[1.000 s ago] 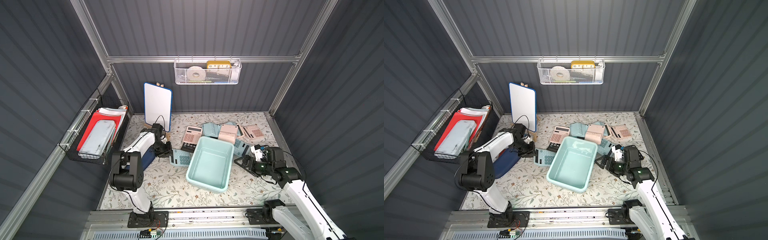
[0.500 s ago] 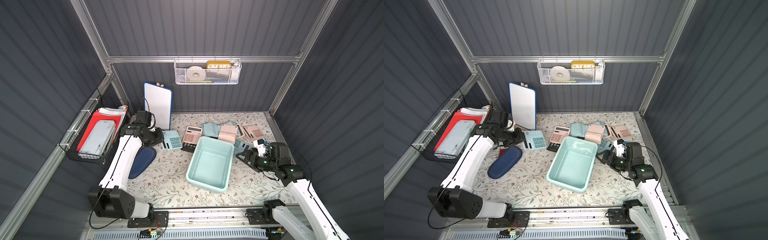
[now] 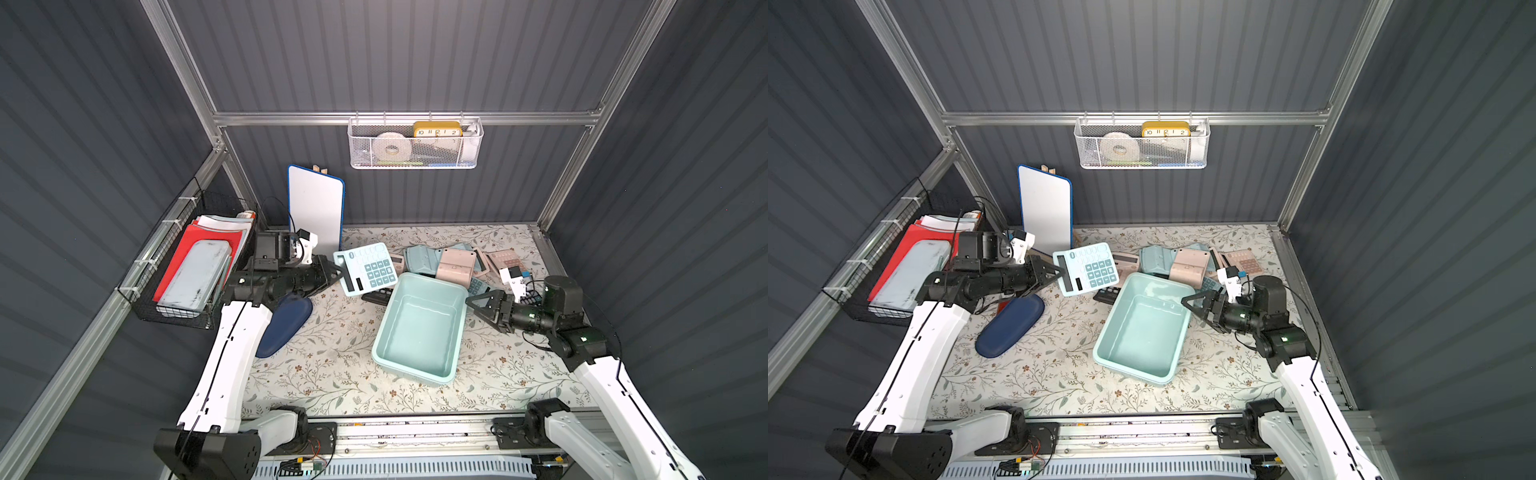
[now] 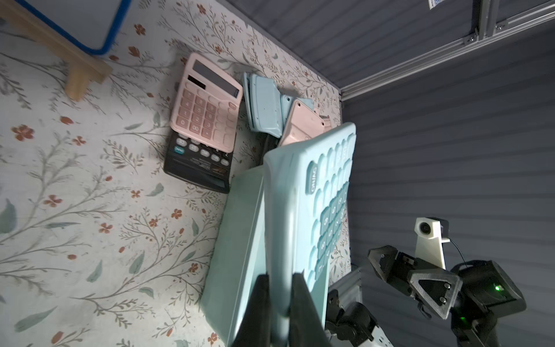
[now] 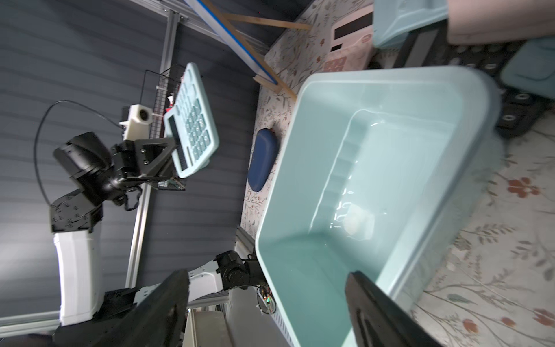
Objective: Put the calculator in the storage box
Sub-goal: Pick up the calculator at the center of the board, then place the calculator in the storage box.
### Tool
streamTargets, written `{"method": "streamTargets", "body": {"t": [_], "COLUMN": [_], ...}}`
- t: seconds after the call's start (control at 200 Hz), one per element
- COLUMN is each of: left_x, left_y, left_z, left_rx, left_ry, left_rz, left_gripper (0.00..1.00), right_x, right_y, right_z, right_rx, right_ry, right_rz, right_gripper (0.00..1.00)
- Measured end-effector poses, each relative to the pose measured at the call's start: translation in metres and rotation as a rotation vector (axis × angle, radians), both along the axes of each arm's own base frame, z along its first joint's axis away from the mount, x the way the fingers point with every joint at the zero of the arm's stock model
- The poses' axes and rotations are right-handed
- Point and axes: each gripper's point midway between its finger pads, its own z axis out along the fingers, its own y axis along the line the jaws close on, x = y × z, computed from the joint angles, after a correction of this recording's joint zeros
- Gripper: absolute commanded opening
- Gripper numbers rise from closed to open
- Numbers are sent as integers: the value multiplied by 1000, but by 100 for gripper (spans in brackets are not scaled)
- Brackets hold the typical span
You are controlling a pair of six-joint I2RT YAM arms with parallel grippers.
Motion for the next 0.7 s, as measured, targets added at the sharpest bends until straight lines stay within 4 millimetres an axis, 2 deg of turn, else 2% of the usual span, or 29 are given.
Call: {"method": "streamTargets", "body": {"t": [0.135,0.185,0.29,0.39,0.475,0.585,0.7], "left_x": [-10,-15,-25,-35,-40,-41,-41], "left_y": [-14,-21,-37,-54,-66,-70,-72], "left_z": [-19,-23,-26,-26,-28,-35,-43], "left_rx": [-41,-54,-79,-88,-92,-98,-102], "left_ry": [61,73,85,82,81,98,121], "left_rz": [-66,-96,-160,-226,-269,-280,-285], "left_gripper": [0,0,0,0,0,0,0], "right_x": [-4,-4,1,8,14,20,19], "right_y": [21,27,41,54,62,68,75], "right_z": [14,19,24,19,10,-1,-3], "right_rx": [43,54,67,67,62,56,58], "right_ry": [-20,-25,-29,2,40,77,80], "right_rz": [88,110,160,195,212,223,242], "right_gripper": [75,71,69,69,64,60,56]}}
